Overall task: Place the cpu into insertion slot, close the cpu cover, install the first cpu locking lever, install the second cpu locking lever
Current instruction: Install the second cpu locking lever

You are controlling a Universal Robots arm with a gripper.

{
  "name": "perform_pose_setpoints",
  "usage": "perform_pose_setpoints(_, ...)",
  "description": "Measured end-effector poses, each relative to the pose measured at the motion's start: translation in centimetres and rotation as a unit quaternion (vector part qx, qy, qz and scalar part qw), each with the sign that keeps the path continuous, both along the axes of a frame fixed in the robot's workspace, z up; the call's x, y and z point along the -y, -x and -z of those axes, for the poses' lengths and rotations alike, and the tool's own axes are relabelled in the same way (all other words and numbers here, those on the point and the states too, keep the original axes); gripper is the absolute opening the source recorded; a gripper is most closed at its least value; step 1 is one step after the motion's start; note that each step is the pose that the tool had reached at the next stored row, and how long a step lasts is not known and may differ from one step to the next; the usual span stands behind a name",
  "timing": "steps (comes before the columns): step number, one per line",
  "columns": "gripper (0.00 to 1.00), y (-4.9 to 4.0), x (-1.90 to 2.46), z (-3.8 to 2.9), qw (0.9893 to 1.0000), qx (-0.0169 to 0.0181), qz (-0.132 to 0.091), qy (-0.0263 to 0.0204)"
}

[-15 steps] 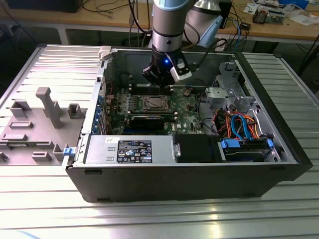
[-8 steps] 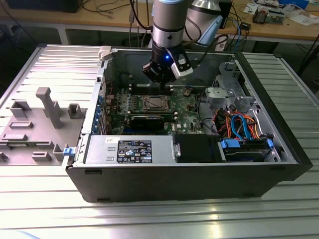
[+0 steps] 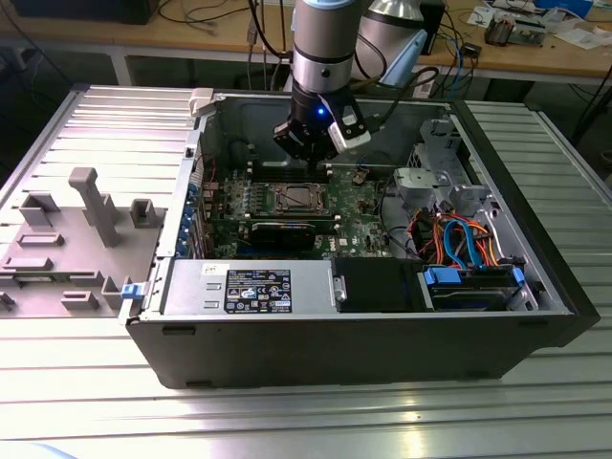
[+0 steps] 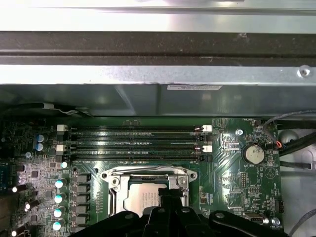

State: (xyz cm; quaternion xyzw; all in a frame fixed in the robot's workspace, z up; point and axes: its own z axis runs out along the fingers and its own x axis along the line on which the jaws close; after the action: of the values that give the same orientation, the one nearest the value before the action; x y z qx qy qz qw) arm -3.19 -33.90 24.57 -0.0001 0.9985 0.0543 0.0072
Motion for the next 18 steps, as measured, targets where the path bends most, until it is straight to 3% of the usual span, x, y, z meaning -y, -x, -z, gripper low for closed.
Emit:
perform_pose_setpoints(5,0.11,0.00,0.01,-0.63,1.0000,0.0000,0.000,0.0000)
perform_pose_setpoints(9,0.11,-0.01,0.12,-0.64,1.0000,0.0000,0.000,0.0000)
perform_pose_setpoints(18,0.11,0.00,1.05,-0.63,1.0000,0.0000,0.000,0.0000)
